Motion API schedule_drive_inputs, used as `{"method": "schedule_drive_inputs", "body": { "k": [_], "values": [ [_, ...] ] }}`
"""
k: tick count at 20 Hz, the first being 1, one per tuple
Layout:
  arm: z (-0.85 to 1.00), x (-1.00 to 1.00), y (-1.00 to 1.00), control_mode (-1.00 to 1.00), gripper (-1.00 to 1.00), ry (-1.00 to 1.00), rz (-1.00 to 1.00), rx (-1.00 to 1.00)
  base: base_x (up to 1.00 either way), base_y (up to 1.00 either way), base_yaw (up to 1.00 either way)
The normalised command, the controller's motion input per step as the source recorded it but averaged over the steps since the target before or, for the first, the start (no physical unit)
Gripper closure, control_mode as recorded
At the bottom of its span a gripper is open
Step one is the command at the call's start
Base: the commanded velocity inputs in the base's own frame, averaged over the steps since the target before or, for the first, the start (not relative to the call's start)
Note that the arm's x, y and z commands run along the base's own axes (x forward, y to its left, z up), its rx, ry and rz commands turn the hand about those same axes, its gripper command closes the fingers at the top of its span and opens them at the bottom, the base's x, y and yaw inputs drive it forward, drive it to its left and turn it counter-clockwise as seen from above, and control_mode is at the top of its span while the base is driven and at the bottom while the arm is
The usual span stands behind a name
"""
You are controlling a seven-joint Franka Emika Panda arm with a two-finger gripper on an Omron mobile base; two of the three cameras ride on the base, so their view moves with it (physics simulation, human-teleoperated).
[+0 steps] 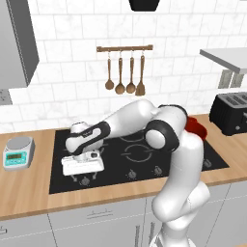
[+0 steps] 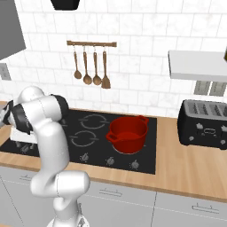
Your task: Pick the kettle from the counter and place it on a stove burner. Then turn the burner on.
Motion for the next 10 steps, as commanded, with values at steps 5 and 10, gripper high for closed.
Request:
{"method": "schedule_drive_inputs", "body": {
  "k": [5,10],
  "values": [
    [0.00,-0.34,0.00,-1.00,-1.00,0.00,0.00,0.00,0.00,0.00,0.00],
    [0.00,0.11,0.00,-1.00,-1.00,-0.01,0.00,0.00,0.00,0.00,0.00]
  ]
}}
